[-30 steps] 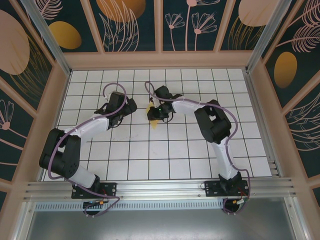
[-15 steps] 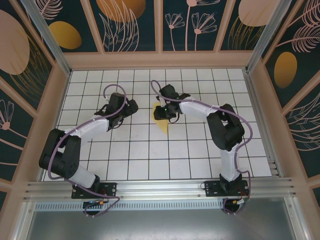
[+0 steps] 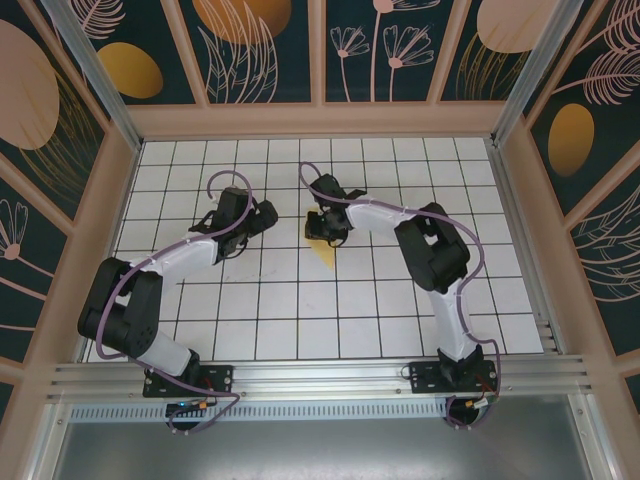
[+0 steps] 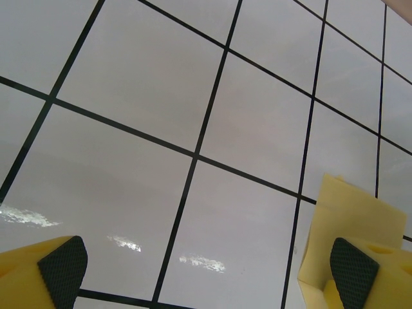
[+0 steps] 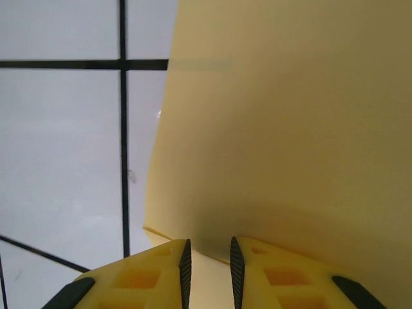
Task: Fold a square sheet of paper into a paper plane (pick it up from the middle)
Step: Rotate the paper at the center of the table.
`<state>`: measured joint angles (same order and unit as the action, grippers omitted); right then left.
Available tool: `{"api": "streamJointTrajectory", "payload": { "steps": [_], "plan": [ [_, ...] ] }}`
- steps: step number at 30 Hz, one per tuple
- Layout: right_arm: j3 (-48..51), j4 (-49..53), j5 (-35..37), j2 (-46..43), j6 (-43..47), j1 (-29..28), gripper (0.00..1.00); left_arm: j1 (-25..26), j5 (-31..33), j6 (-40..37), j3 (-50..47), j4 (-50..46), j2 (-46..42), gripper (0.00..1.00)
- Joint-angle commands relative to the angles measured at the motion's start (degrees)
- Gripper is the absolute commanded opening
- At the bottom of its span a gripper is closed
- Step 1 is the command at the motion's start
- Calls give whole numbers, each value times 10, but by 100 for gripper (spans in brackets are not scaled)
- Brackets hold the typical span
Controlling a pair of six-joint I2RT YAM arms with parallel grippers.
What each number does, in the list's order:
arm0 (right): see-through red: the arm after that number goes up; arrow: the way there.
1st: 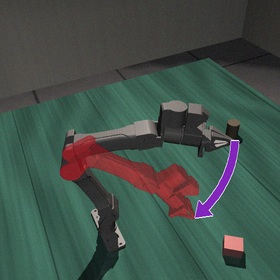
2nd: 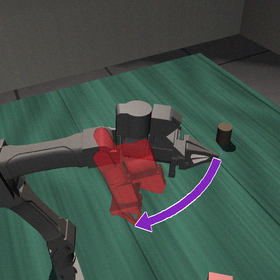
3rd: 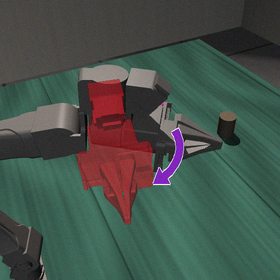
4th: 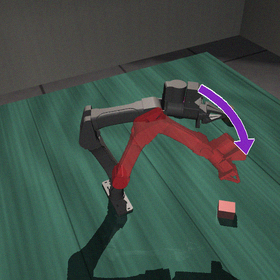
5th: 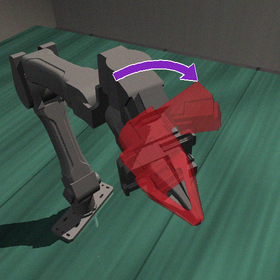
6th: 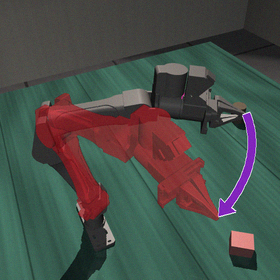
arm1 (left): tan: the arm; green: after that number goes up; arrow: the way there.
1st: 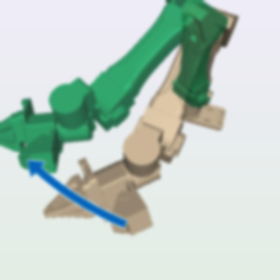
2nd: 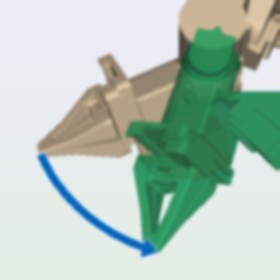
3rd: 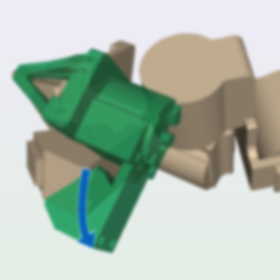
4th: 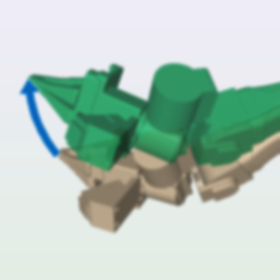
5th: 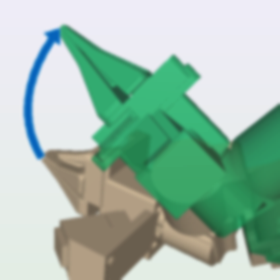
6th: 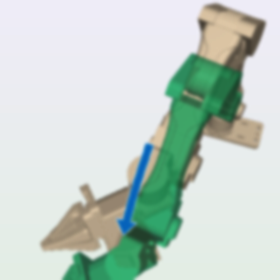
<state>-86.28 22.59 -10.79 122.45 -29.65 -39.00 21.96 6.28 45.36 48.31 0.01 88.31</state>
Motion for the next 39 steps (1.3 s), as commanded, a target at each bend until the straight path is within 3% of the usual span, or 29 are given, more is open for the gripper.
{"api": "streamJointTrajectory", "payload": {
  "steps": [1, 5, 7, 12, 17, 21, 28, 32, 39],
  "plan": [
    [-1, 12, -88, 18, 83, -10, 26, -2, -13, 7, -6, 13, -8, 98],
    [36, 26, -170, -11, 216, -14, 26, -2, -15, 7, -9, 14, -13, 98],
    [46, 41, -136, -41, 258, -8, 24, -2, -19, 8, -12, 14, -15, 98],
    [72, -28, -136, -127, 180, 39, 29, -2, -69, 25, -21, 45, -12, 99],
    [146, -55, -76, -190, 39, 29, 31, -2, -125, 43, -34, 84, 1, 98],
    [205, -69, -77, -224, -25, 6, 26, -2, -142, 47, -37, 94, 10, 97],
    [227, -55, -88, -202, -40, -6, 21, -2, -147, 50, -34, 100, 21, 96],
    [213, -30, -102, -159, -9, -3, 20, -1, -149, 50, -35, 100, 22, 96],
    [190, 5, -60, -126, 69, 22, 20, -1, -154, 48, -32, 101, 25, 97]
  ]
}}
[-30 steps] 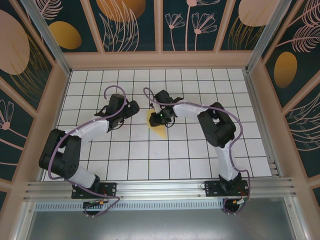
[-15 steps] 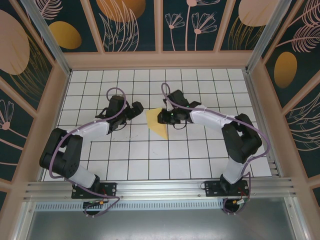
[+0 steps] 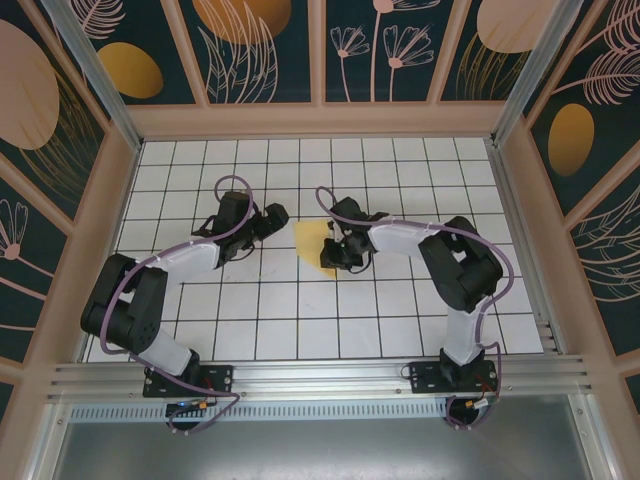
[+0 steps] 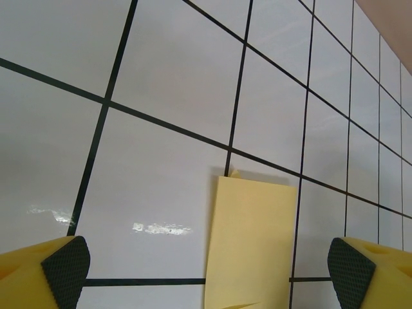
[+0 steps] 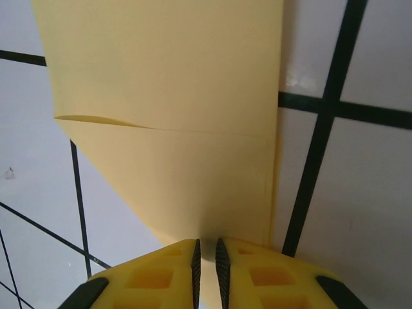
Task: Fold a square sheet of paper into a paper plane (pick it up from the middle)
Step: Rotate the paper at the center of the table.
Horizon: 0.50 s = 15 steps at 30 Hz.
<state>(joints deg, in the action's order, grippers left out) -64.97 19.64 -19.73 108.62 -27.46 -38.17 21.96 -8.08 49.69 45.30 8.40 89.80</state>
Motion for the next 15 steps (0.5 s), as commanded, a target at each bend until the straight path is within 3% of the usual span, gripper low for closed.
{"api": "streamJointTrajectory", "payload": {
  "steps": [1, 8, 15],
  "plan": [
    [-26, 35, 35, 16, 57, 18, 19, -2, -10, 8, -3, 17, 10, 97],
    [-53, -2, 30, 7, 115, 48, 20, -2, -30, 25, -21, 52, 0, 96],
    [-18, -70, -32, -41, 65, 48, 20, 1, -61, 60, -58, 96, -9, 93]
  ]
}}
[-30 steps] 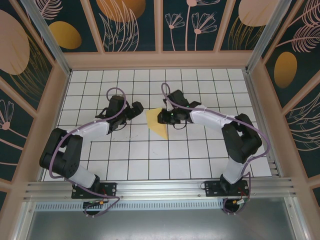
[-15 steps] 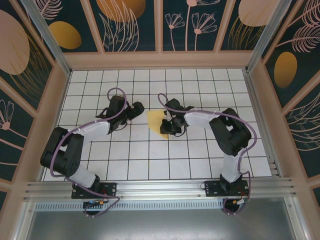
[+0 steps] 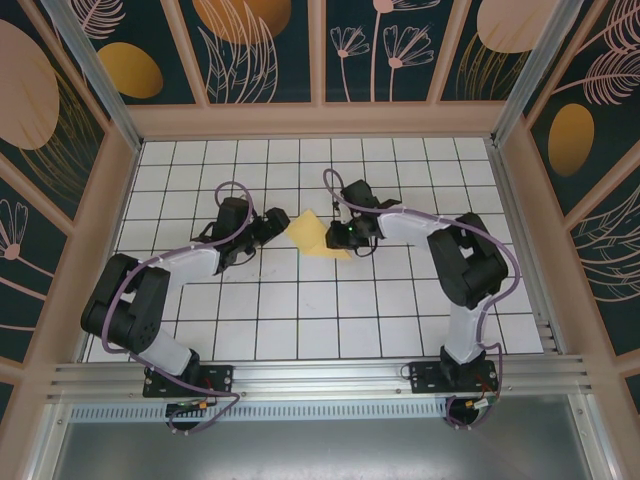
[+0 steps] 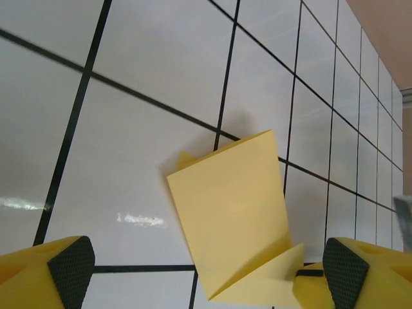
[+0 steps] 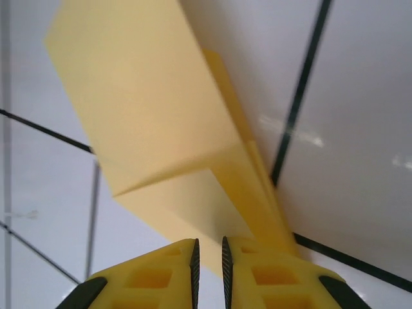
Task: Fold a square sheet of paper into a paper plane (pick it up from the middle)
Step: Rotate the paper at the center of the table, then fold the wing for the fifth time at the center of the table.
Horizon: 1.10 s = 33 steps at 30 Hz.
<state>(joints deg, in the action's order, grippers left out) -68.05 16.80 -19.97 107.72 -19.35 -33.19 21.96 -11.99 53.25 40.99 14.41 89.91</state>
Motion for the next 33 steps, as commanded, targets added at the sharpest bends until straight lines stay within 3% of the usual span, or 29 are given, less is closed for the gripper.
{"api": "streamJointTrajectory", "payload": {
  "steps": [1, 15, 33],
  "plan": [
    [15, -47, -30, -27, -23, -1, 20, 3, -22, 27, -18, 40, -11, 92],
    [-2, -100, -52, 57, -77, 37, 20, 54, -37, 73, -25, 71, 18, 82],
    [78, -138, -127, 70, -174, 100, 20, 96, -64, 165, 17, 134, 108, 64]
  ]
}}
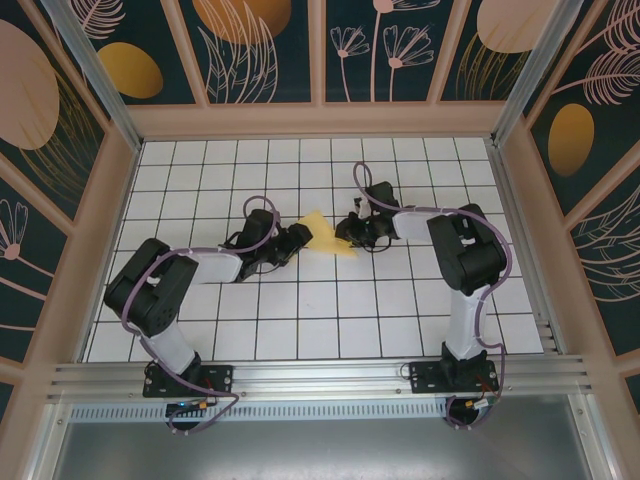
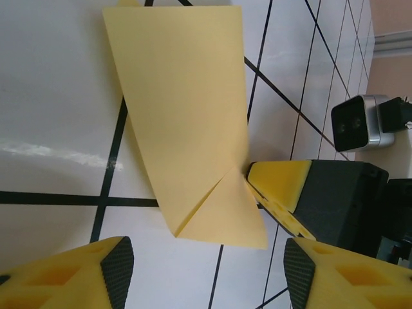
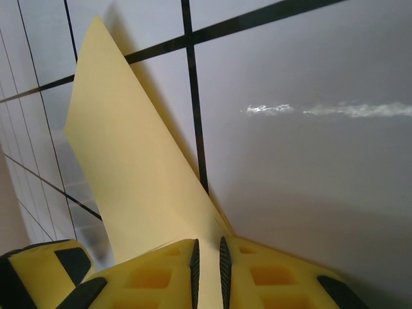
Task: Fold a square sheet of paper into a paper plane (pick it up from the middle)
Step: Fold the wing for the fifth time at the center of the table.
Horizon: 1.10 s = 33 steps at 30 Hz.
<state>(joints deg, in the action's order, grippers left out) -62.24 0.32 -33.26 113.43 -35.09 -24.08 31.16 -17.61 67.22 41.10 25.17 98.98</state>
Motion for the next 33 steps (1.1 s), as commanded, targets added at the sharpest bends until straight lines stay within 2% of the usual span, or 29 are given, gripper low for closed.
{"api": "streamJointTrajectory", "payload": {
  "steps": [1, 15, 21, 27, 33],
  "plan": [
    [20, 27, 4, 15, -17, 10, 21, 4, -8, 29, 18, 28, 21, 63],
    [23, 26, -1, 19, -17, 14, 21, 14, -15, 48, 70, 1, 77, 57],
    [23, 25, 1, 18, -19, 15, 21, 15, 2, 42, 84, -34, 80, 61],
    [24, 30, 12, 17, -19, 16, 21, 18, 49, 33, 84, -88, 55, 64],
    [27, 29, 10, 22, -29, 21, 21, 22, 46, 41, 82, -101, 49, 65]
  ]
}}
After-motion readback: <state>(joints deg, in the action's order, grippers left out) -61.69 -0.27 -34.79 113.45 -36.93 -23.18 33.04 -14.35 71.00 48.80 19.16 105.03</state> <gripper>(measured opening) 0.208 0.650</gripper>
